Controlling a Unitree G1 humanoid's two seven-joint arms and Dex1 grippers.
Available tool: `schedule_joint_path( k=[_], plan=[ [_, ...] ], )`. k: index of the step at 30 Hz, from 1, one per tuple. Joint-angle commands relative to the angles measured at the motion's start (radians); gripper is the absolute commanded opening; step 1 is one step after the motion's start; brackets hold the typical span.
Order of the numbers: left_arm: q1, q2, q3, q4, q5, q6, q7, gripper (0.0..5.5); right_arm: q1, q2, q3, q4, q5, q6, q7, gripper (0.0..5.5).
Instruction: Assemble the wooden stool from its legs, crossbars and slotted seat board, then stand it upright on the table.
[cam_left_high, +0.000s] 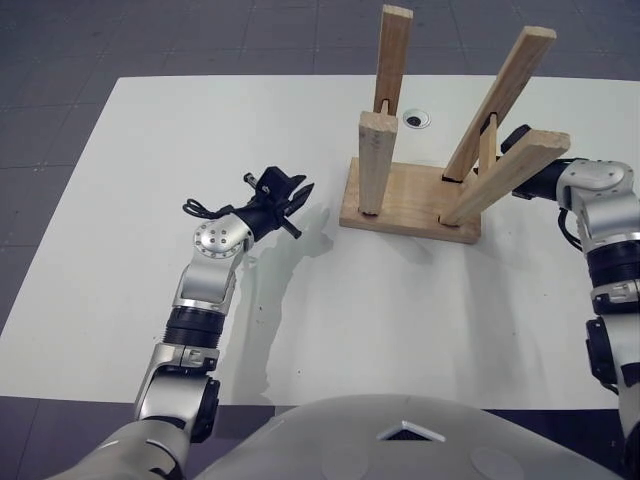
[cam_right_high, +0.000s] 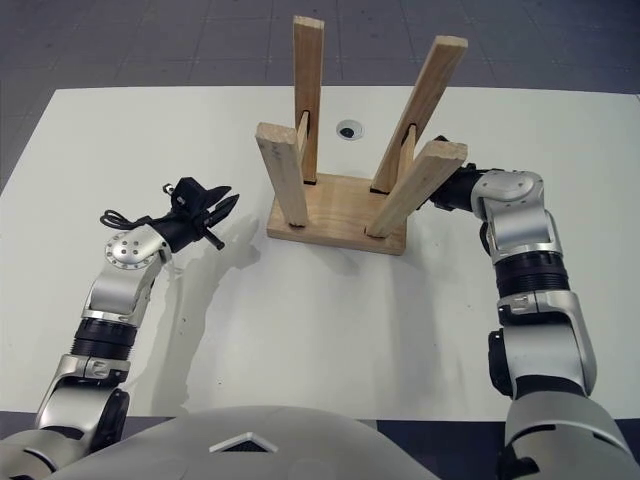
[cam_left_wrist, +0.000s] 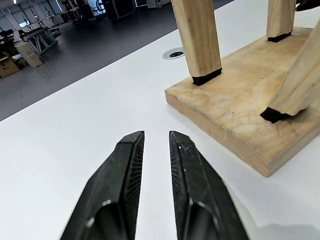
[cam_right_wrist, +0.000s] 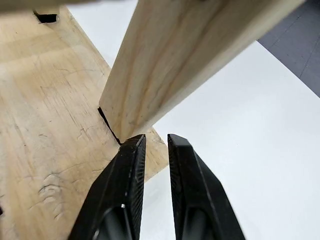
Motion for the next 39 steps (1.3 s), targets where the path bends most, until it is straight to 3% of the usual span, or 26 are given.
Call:
schedule_joint_path(
  k=[1,6,17,26,34,39],
  plan=[
    [0.000,-0.005,0.012,-0.043,0.029,0.089,0.069,0.93,0.095,-0.061,-0.029,-0.096,0.002,0.064,0.015,0.80],
    [-0.019,-0.070,-0.051,0.015,0.087,0.154,0.146,0.93,0.197,-0.047,-0.032,-0.111,-0.014,0.078,-0.027,0.80],
    [-0.081,-0.149,-0.123,0.139,0.082,0.115,0.085,0.93,0.257,0.122,0.066,-0.157,-0.029,0.075,-0.059,0.80],
    [0.110,-0.033,-0.065,-0.210,0.031,0.229,0.021,0.93,0.253,0.135,0.091,-0.200,-0.020,0.094,-0.027,0.80],
    [0.281,0.022,-0.021,-0.498,-0.016,0.383,0.031,0.93,0.362,0.067,0.088,-0.485,0.036,0.252,0.024,0.80],
    [0.357,0.117,0.019,-0.517,0.055,0.371,0.069,0.93,0.365,0.049,0.078,-0.469,0.034,0.255,0.017,0.80]
  ],
)
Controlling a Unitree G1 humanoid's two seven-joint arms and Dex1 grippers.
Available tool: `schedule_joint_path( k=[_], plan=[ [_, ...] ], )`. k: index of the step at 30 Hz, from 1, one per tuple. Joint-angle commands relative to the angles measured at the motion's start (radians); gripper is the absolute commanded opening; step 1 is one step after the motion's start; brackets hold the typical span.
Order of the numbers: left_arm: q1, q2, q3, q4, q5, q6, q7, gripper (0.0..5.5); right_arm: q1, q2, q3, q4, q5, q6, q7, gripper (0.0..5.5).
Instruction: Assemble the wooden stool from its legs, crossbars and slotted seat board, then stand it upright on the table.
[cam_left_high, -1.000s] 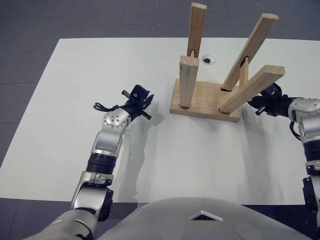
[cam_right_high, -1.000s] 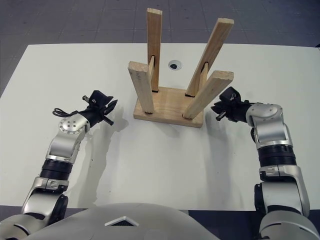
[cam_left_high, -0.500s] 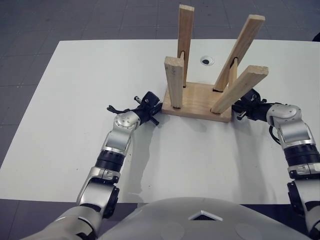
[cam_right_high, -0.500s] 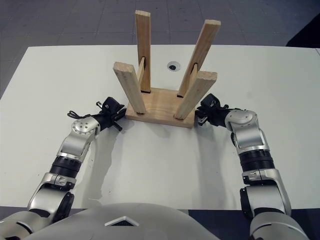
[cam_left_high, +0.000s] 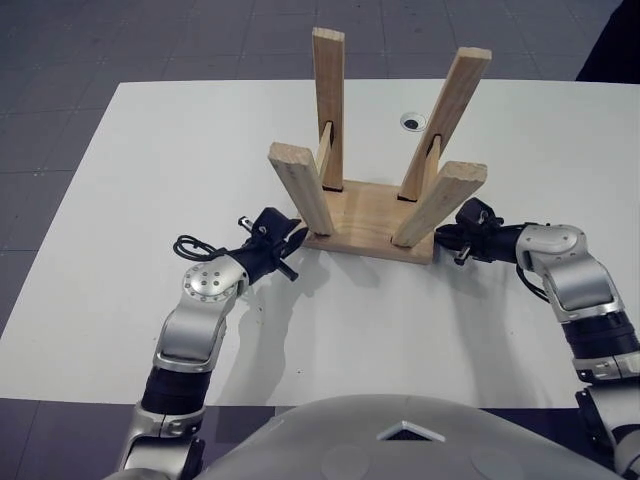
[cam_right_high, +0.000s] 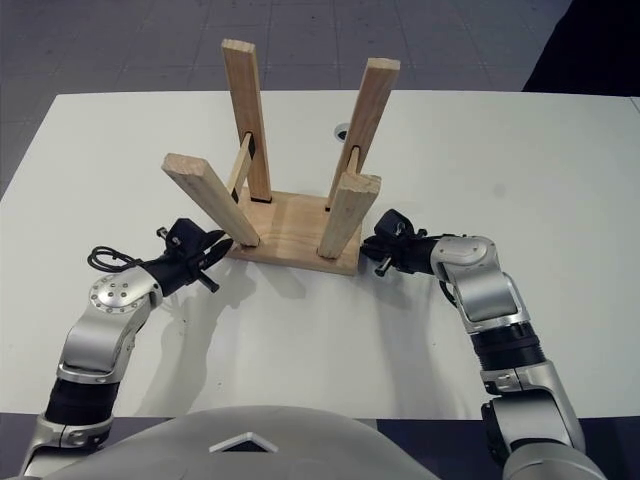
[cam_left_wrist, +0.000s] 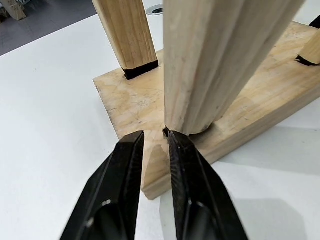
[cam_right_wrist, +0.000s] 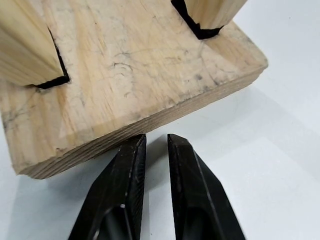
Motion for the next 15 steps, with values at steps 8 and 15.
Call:
schedule_joint_path(
  k=[8,15],
  plan=[
    [-0.066,0.101,0.074,0.111,0.105,-0.104,0.078,0.93,-0.001,-0.027,-0.007,0.049,-0.007,-0.010,0.004,0.80],
    [-0.216,0.010,-0.031,0.612,0.150,-0.340,0.097,0.93,-0.020,0.007,0.007,0.024,-0.002,0.009,-0.010,0.80]
  ],
)
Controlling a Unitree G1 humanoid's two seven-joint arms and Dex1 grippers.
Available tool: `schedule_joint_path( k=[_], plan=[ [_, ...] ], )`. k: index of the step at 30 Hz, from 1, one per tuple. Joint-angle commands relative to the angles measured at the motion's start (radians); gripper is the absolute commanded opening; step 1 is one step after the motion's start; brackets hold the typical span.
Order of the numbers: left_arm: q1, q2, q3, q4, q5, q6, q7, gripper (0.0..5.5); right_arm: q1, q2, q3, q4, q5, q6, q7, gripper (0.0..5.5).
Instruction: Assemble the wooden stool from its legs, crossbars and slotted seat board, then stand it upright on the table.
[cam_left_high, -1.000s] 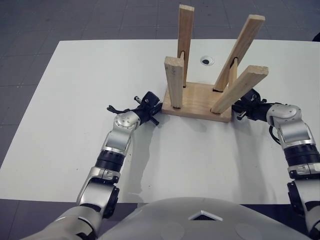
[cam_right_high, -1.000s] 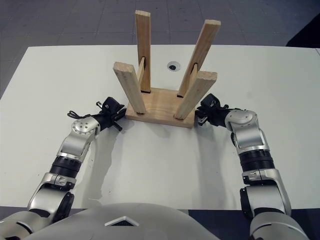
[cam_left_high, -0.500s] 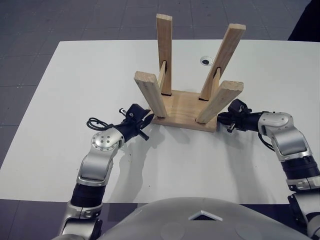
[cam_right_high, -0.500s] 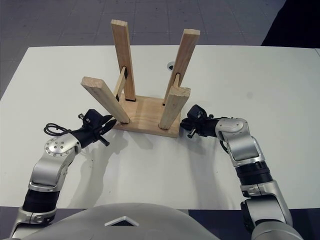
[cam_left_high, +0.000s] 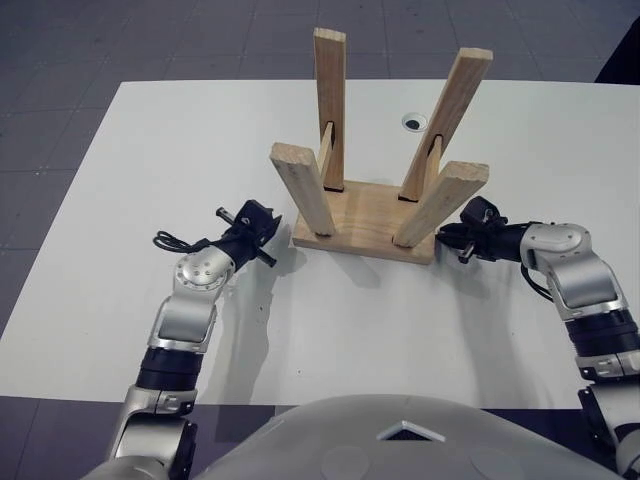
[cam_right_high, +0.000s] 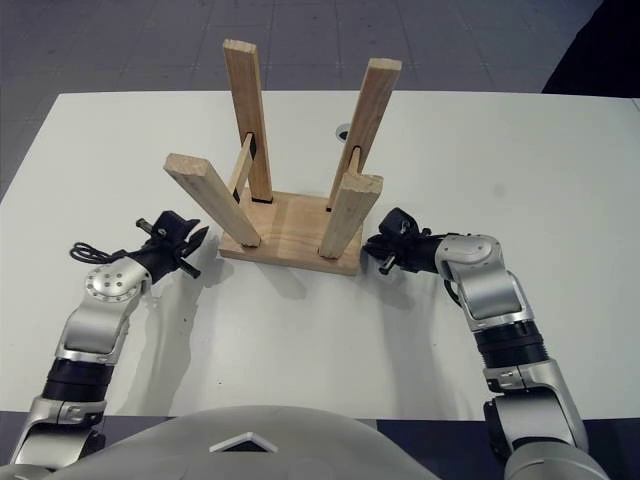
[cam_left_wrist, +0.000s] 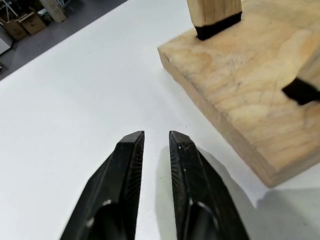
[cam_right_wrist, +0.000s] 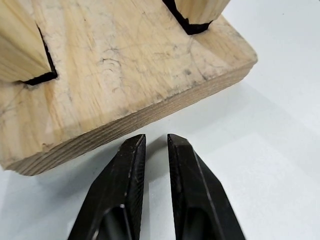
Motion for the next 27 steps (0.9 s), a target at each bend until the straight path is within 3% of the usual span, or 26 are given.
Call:
schedule_joint_path(
  k=[1,10,19,27],
  plan=[
    [-0.084,-0.025,-0.026,0.249,0.031,-0.103,0.012,0.93,-0.013,0.015,0.017,-0.005,-0.004,0.024,-0.009,0.80],
    [0.037,-0.044,-0.065,0.041,-0.150,-0.033,-0.193,0.93,-0.032,0.038,0.033,0.037,-0.011,-0.001,-0.026,0.80],
    [0.060,-0.025,-0.067,-0.053,-0.149,0.036,-0.174,0.93,0.071,-0.035,-0.014,-0.182,0.070,0.134,0.028,0.80],
    [0.106,0.024,-0.062,-0.131,-0.144,0.081,-0.180,0.93,0.043,-0.034,-0.029,-0.060,0.036,0.078,-0.009,0.80]
  ],
)
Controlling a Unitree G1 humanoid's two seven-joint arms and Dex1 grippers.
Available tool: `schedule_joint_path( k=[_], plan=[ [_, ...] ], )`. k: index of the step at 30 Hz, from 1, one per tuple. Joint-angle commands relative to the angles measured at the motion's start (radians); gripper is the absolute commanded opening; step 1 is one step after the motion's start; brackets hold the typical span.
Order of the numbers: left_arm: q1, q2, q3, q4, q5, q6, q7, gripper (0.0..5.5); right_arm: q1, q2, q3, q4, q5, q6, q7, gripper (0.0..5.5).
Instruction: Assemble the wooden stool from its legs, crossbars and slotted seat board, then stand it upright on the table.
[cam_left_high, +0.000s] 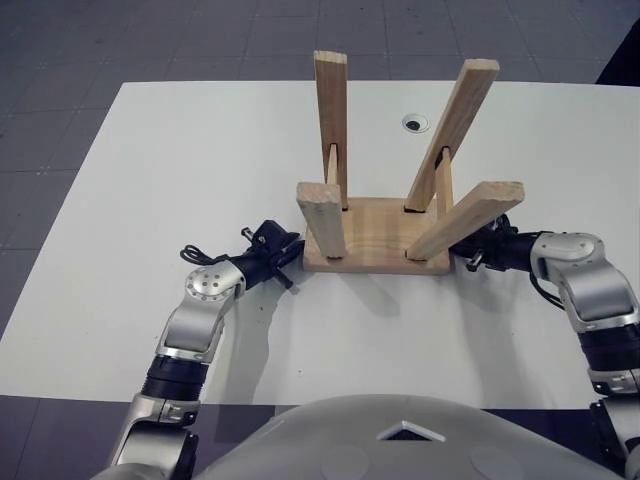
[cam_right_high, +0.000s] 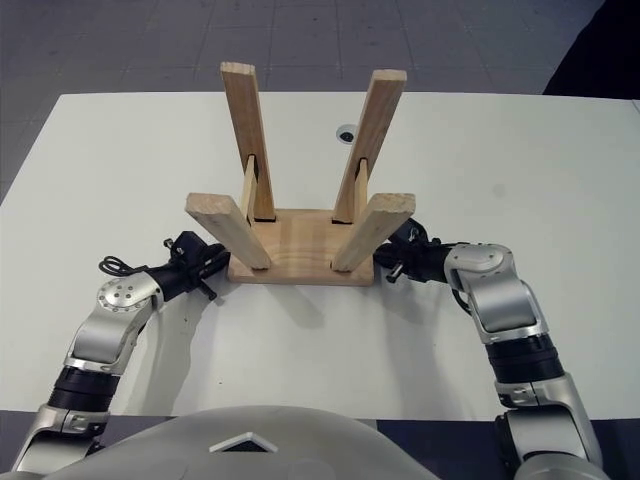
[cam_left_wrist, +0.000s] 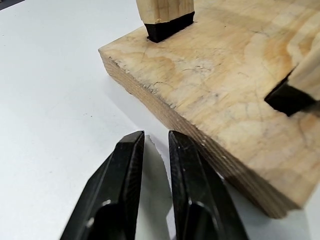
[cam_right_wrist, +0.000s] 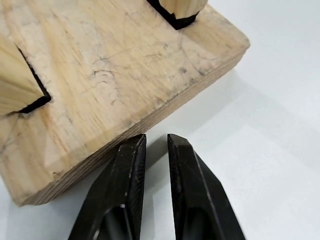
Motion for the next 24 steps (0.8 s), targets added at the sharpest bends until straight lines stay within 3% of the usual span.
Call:
schedule_joint_path(
  k=[1,9,13,19,24],
  plan=[
    [0.006,0.024,-0.015,0.004,0.005,0.018,-0.030,0.93,-0.010,0.009,0.004,0.022,0.003,-0.020,-0.001,0.80],
    [-0.054,0.132,0.130,-0.037,-0.013,-0.007,-0.037,0.93,-0.029,-0.022,-0.067,-0.070,0.066,0.082,0.008,0.80],
    [-0.050,0.152,0.243,-0.217,-0.189,0.180,-0.079,1.10,-0.103,-0.077,-0.155,-0.018,0.105,0.107,0.026,0.73],
    [-0.042,0.158,0.458,-0.404,-0.656,0.379,-0.188,1.88,-0.177,-0.172,-0.326,0.041,0.358,0.146,0.282,1.64],
    [0.024,0.202,0.480,-0.466,-0.721,0.323,-0.298,2.55,-0.216,-0.214,-0.347,0.075,0.461,0.154,0.412,2.44]
  ],
)
